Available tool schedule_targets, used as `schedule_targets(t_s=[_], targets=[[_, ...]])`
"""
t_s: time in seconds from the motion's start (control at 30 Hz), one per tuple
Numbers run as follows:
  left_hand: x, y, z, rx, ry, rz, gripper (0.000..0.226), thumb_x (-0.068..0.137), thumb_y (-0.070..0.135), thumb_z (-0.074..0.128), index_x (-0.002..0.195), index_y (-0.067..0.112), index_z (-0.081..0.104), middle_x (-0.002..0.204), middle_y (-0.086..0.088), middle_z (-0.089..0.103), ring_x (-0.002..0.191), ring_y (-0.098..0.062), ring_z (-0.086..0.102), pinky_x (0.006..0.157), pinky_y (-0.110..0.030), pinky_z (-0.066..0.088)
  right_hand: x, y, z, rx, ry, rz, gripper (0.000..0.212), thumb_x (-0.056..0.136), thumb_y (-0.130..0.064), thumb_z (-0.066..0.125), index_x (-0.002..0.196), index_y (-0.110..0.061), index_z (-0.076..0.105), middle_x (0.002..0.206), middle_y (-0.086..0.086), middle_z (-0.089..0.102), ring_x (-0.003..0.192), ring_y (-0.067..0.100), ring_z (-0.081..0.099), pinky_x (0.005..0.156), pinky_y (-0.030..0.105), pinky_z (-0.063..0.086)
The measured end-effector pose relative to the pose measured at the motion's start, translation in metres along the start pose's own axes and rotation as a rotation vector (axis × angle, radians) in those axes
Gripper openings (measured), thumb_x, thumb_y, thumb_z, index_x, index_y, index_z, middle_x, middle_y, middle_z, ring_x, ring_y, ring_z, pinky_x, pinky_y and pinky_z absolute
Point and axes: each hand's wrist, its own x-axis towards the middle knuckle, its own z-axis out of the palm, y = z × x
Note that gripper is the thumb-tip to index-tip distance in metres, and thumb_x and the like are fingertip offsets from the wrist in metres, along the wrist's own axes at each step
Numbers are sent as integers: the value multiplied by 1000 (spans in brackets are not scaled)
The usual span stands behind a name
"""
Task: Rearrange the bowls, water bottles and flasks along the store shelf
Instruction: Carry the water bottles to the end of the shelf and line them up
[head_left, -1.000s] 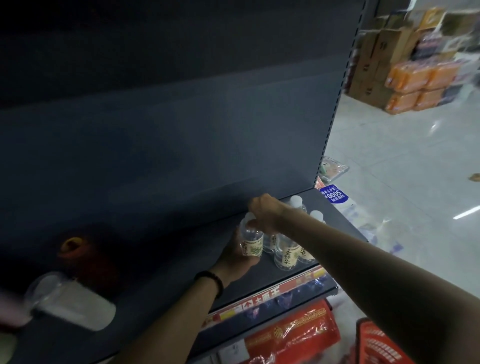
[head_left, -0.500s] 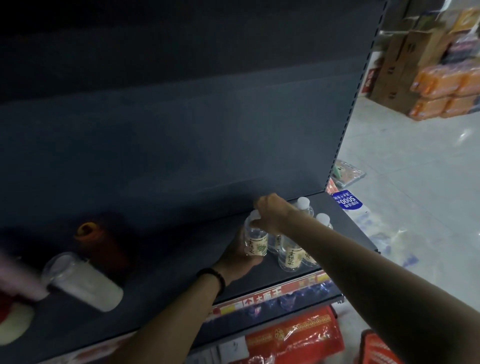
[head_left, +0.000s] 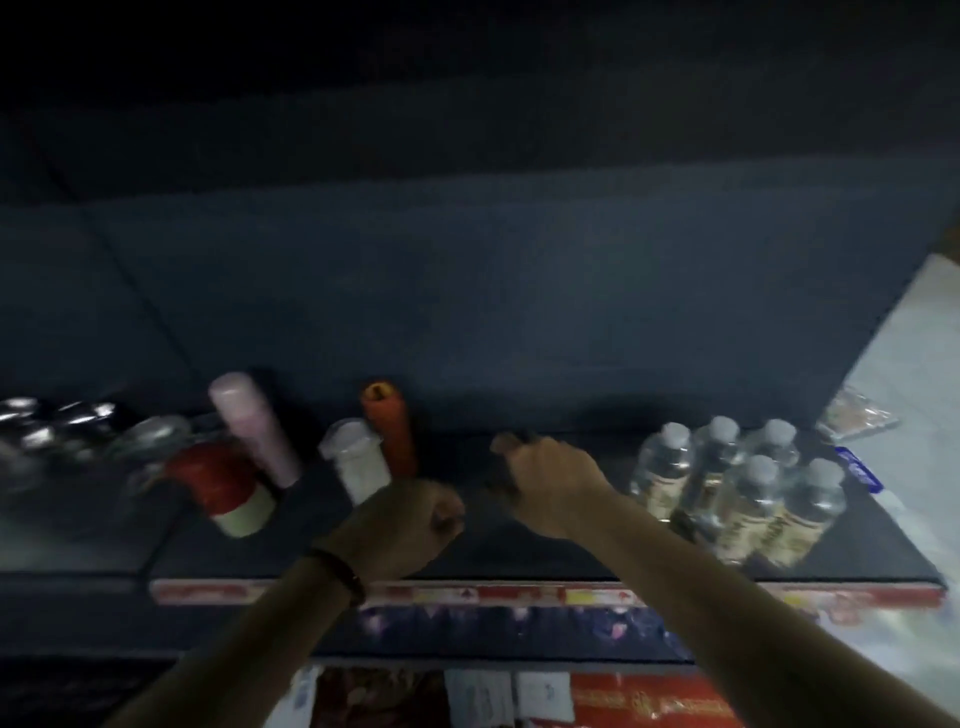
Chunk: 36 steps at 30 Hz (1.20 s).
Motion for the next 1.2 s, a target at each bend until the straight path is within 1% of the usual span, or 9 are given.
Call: schedule_targets(t_s=[0.1,0.2,0.33,0.43,0.57,0.73,0.93,1.03,1.2], targets=[[-70,-76,-37,97,100,-104,29,93,55,60,107,33,71,104,6,79,96,-17,77,84,-33,60,12,-82,21,23,-19,-110,50,102,-51,58,144,-27,46,138,10,60,121,38,64,96,46,53],[-143,-139,-73,169,128,-164,31,92,49,53,101,28,73,97,0,77,87,-26,76,75,-35,57,22,-176,43,40,-35,-240,48,101,-52,59,140,-26,49,137,7,59,121,34,62,95,47,55],[-237,-221,-114,124,167,-364,25,88,48,54,106,38,67,104,7,75,95,-24,74,75,-35,57,36,-310,69,66,-57,-382,49,97,-50,62,140,-28,51,139,3,56,126,28,59,99,44,52],[-297,-276,-137,164,166,-444,10,96,42,59,102,35,63,102,6,69,95,-25,70,69,-35,51,48,-404,85,4,-59,-457,45,99,-54,60,134,-27,53,129,3,56,118,28,58,95,46,53],[-362,-338,-163,140,193,-541,14,98,47,63,103,34,60,105,5,67,97,-23,68,73,-36,53,63,-507,95,-51,-118,-538,49,103,-56,56,140,-24,49,130,5,52,122,29,52,99,48,51],[-413,-408,-190,126,248,-664,26,96,51,62,116,34,66,111,6,71,101,-23,71,82,-40,62,97,-604,100,-52,-138,-621,51,105,-54,55,145,-23,46,137,4,52,126,28,51,102,44,50],[-441,-498,-229,175,234,-820,25,96,52,61,106,30,64,109,2,71,101,-27,71,81,-42,62,170,-693,105,-17,-107,-707,47,105,-54,55,140,-24,49,134,2,55,123,25,55,99,41,52],[-452,-543,-253,199,227,-907,27,97,54,59,112,33,67,112,1,72,105,-27,70,81,-42,61,209,-736,105,24,-128,-742,48,105,-54,56,142,-25,49,136,1,55,123,25,56,99,43,54],[-471,-614,-289,163,252,-995,35,98,55,61,128,37,68,126,2,72,117,-24,69,89,-40,60,258,-810,108,38,-176,-784,48,104,-54,58,141,-24,50,135,1,55,122,27,59,97,46,56]])
